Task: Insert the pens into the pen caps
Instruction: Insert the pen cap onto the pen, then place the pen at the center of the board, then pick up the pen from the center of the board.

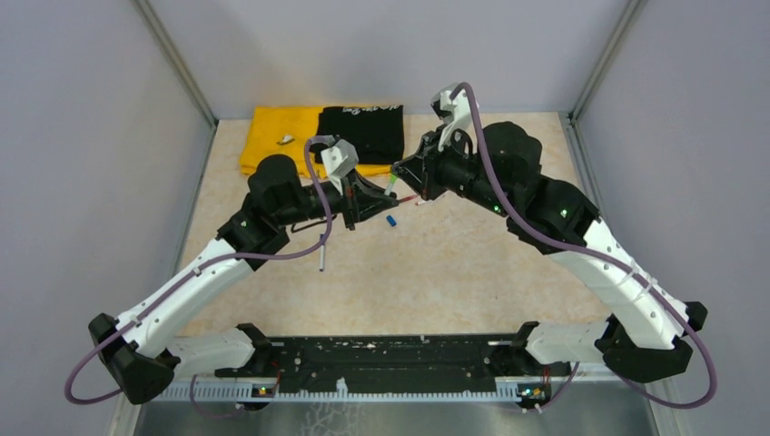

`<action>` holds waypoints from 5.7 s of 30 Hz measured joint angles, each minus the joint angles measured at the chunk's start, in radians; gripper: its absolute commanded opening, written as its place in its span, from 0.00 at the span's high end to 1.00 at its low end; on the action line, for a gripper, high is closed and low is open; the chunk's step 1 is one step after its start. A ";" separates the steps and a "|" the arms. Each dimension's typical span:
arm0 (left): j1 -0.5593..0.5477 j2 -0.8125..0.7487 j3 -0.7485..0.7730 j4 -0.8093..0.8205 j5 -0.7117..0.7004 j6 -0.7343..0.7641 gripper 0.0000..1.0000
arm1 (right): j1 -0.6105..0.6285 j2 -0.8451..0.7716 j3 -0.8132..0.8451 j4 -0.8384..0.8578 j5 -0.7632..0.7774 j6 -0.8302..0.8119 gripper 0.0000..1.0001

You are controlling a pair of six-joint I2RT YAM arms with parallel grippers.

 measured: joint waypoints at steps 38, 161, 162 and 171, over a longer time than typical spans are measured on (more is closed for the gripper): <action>0.000 -0.006 -0.070 -0.136 -0.013 -0.042 1.00 | -0.040 -0.154 -0.478 0.346 -0.089 0.162 1.00; 0.204 0.110 -0.119 -0.369 -0.730 -0.311 0.43 | -0.015 -0.160 -0.690 0.131 0.188 0.191 0.55; 0.212 0.120 -0.119 -0.362 -0.706 -0.291 0.43 | -0.024 -0.143 -0.682 0.124 0.176 0.192 0.55; 0.251 0.266 -0.066 -0.307 -0.504 -0.124 0.40 | -0.124 -0.063 -0.673 0.087 0.095 0.222 0.55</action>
